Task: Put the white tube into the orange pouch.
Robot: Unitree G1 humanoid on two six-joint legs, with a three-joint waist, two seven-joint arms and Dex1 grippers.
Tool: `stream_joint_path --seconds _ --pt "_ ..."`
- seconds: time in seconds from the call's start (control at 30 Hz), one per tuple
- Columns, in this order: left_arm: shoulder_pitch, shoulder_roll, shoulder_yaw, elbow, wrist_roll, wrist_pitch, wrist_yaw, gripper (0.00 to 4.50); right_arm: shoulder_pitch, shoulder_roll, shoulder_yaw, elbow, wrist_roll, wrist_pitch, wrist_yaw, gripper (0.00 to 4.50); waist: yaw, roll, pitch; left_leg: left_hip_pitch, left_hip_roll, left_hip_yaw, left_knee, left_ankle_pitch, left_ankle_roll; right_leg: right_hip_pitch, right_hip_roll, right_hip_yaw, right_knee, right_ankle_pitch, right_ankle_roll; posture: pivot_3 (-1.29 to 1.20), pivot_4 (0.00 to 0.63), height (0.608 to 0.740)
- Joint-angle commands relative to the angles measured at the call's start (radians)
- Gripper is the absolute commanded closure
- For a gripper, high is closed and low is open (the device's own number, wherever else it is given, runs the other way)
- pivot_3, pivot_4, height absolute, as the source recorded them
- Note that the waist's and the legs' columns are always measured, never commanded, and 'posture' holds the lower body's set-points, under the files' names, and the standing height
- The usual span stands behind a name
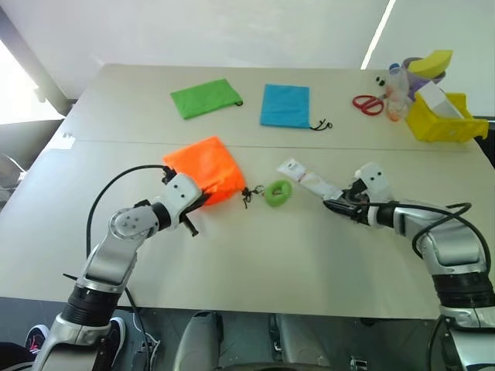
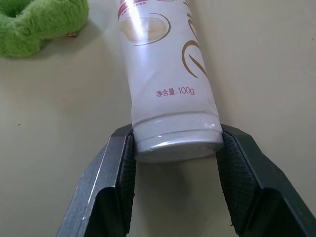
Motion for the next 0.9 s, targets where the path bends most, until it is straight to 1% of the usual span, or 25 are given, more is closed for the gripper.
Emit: stream_joint_path --seconds 0.03,0.1,0.2,0.27,0.37,0.5,0.57,0.63,0.67,0.73,0.8,0.9 --pt "-0.006 0.002 0.001 -0.021 0.001 -0.018 -0.002 4.5 -0.005 -0.021 -0.009 -0.045 0.008 -0.022 0.021 2.67 0.0 0.0 0.0 0.0 0.0 0.0 0.0 0.0 0.0 0.0 0.0 0.0 0.0 0.0 0.0 0.0 0.15 0.74" --pt "-0.005 0.001 0.001 -0.024 0.001 -0.016 -0.001 4.5 0.001 -0.023 -0.03 -0.077 0.041 -0.03 0.053 2.67 0.0 0.0 0.0 0.0 0.0 0.0 0.0 0.0 0.0 0.0 0.0 0.0 0.0 0.0 0.0 0.0 0.15 0.74" --pt "-0.005 0.0 0.001 -0.029 -0.001 -0.013 0.0 4.5 0.052 -0.033 -0.089 -0.192 0.16 -0.011 0.146 2.67 0.001 0.0 0.0 0.0 0.0 0.0 0.0 0.0 0.0 0.0 0.0 0.0 0.0 0.0 0.0 0.0 0.15 0.74" --pt "-0.004 0.0 0.003 -0.033 -0.003 -0.01 0.001 4.5 0.097 -0.056 -0.12 -0.264 0.242 0.043 0.198 2.67 0.002 0.0 0.0 -0.001 0.0 -0.001 0.0 0.0 0.0 -0.001 0.0 0.0 0.0 0.0 0.0 0.0 0.15 0.74" --pt "-0.002 -0.002 0.008 -0.043 -0.01 0.001 0.0 4.5 0.183 -0.097 -0.116 -0.39 0.318 0.087 0.248 2.67 0.004 0.0 0.0 -0.001 0.0 -0.001 0.0 0.0 0.0 0.0 0.0 0.0 -0.001 0.0 0.0 0.0 0.15 0.74" --pt "-0.011 -0.002 0.011 -0.061 -0.029 0.027 -0.009 4.5 0.224 -0.065 -0.034 -0.496 0.331 0.093 0.202 2.67 -0.003 0.0 0.0 0.0 0.0 -0.001 0.0 0.0 0.0 0.001 0.0 0.0 -0.001 0.0 0.0 0.0 0.15 0.74" --pt "-0.018 0.0 0.015 -0.068 -0.035 0.042 -0.012 4.5 0.218 -0.043 0.021 -0.492 0.266 0.04 0.163 2.67 -0.004 0.0 0.0 0.001 0.0 -0.001 0.0 0.0 0.0 0.001 0.001 0.0 -0.001 0.0 0.0 0.0 0.15 0.74" --pt "-0.024 0.004 0.021 -0.079 -0.041 0.056 -0.017 4.5 0.166 0.014 -0.016 -0.447 0.288 0.031 0.109 2.67 -0.003 -0.001 0.0 0.001 0.0 0.0 0.001 0.0 0.0 0.001 0.001 0.0 0.0 0.0 0.0 0.0 0.15 0.74" --pt "-0.026 0.006 0.023 -0.083 -0.044 0.061 -0.019 4.5 0.148 0.02 -0.035 -0.422 0.285 0.011 0.102 2.67 -0.002 0.0 0.0 0.001 0.0 0.0 0.001 0.0 0.0 0.001 0.002 0.0 0.0 0.0 0.0 0.0 0.15 0.74" --pt "-0.026 0.01 0.023 -0.085 -0.046 0.061 -0.022 4.5 0.144 0.0 -0.062 -0.394 0.297 0.019 0.116 2.67 0.0 0.0 0.0 0.001 0.0 0.0 0.001 0.001 -0.001 0.001 0.001 0.001 0.0 0.0 0.0 0.0 0.15 0.74" --pt "-0.023 0.012 0.023 -0.086 -0.047 0.061 -0.023 4.5 0.168 -0.036 -0.068 -0.409 0.311 0.007 0.166 2.67 0.007 0.0 0.0 0.0 -0.001 0.0 0.001 0.001 -0.001 0.001 0.0 0.0 0.0 0.0 0.0 0.0 0.15 0.74" --pt "-0.025 0.022 0.028 -0.094 -0.057 0.066 -0.033 4.5 0.21 -0.102 -0.057 -0.453 0.339 0.037 0.225 2.67 0.007 -0.001 0.0 -0.001 -0.001 -0.001 0.0 0.001 -0.001 0.001 0.0 -0.001 -0.002 0.0 0.0 0.0 0.15 0.74"
